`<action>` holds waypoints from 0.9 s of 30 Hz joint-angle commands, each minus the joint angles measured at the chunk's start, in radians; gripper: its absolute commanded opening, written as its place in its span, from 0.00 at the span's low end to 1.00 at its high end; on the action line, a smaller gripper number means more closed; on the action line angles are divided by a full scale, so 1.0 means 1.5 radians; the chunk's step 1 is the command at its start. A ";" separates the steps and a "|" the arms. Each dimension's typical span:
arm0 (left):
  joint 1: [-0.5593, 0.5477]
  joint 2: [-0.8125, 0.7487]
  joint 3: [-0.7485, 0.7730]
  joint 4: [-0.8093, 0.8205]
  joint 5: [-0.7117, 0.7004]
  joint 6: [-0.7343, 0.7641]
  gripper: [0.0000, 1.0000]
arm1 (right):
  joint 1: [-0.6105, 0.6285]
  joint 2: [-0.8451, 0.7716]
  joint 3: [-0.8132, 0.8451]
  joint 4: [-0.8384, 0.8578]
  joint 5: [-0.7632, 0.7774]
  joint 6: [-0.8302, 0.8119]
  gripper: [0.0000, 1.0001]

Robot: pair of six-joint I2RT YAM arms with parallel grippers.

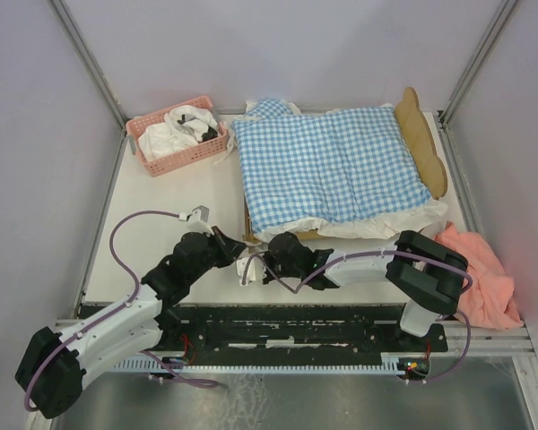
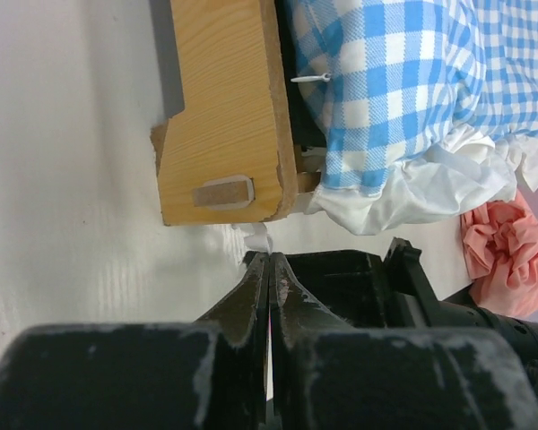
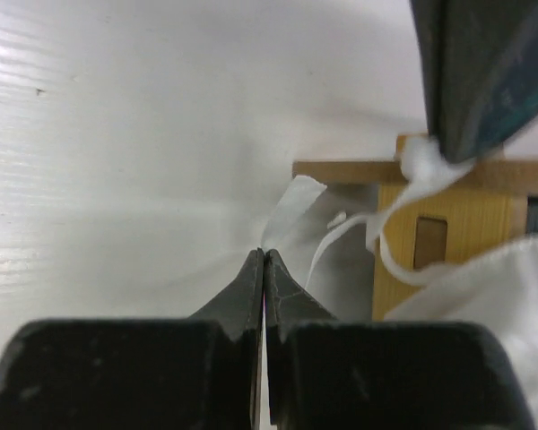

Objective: Set up the pet bed
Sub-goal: Tie the ropes to the bed frame.

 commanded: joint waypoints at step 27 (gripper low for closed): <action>0.005 -0.077 -0.107 -0.025 0.030 -0.007 0.03 | -0.009 -0.031 -0.050 0.192 0.216 0.424 0.02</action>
